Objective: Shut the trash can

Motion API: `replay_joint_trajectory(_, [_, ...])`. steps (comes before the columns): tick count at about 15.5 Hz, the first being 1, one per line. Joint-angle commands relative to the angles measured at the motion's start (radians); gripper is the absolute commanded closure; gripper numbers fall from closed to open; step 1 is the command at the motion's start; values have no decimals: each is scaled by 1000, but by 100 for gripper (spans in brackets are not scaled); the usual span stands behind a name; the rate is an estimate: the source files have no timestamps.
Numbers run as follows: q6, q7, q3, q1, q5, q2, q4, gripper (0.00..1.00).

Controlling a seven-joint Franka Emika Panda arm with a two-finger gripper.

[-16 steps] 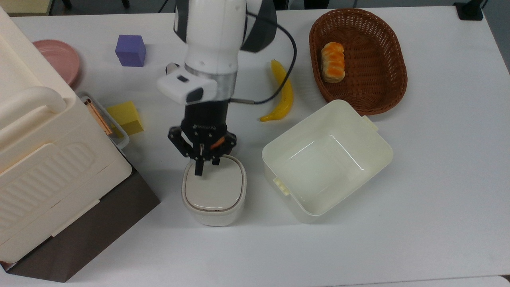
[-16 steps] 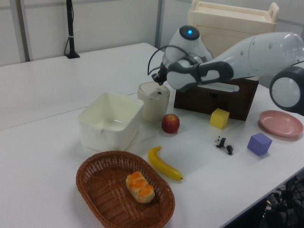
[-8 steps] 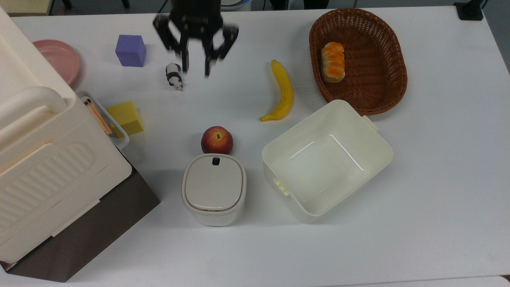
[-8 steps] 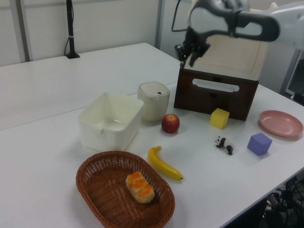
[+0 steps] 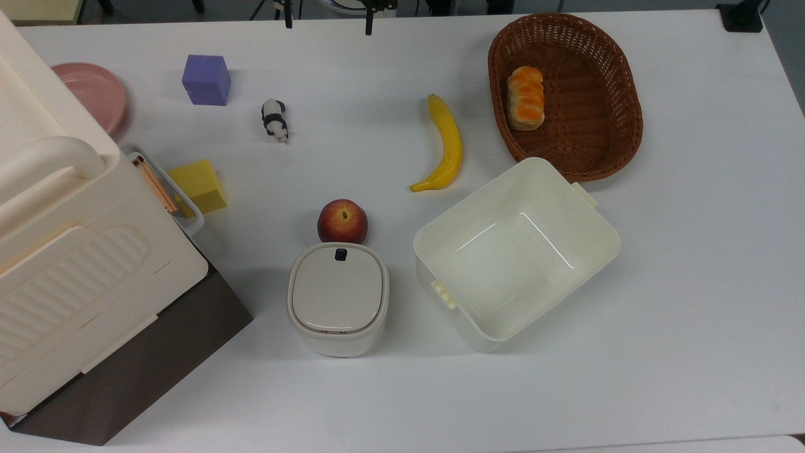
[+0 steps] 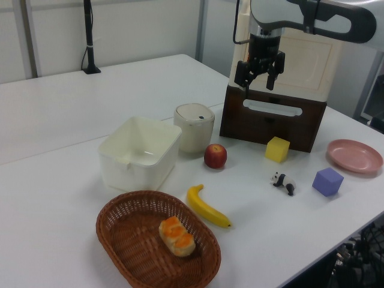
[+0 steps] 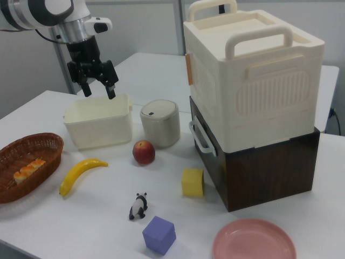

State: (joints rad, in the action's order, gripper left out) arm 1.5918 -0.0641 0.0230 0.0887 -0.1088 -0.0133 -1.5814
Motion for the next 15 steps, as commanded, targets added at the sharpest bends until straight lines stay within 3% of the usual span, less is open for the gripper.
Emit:
replay_joint_trajectory(1, [-23, 27, 15, 3, 23, 23, -2, 0])
replay_joint_trajectory(4, [-18, 21, 18, 2, 60, 23, -2, 0])
replay_joint_trajectory(15, [-23, 20, 17, 2, 63, 23, -5, 0])
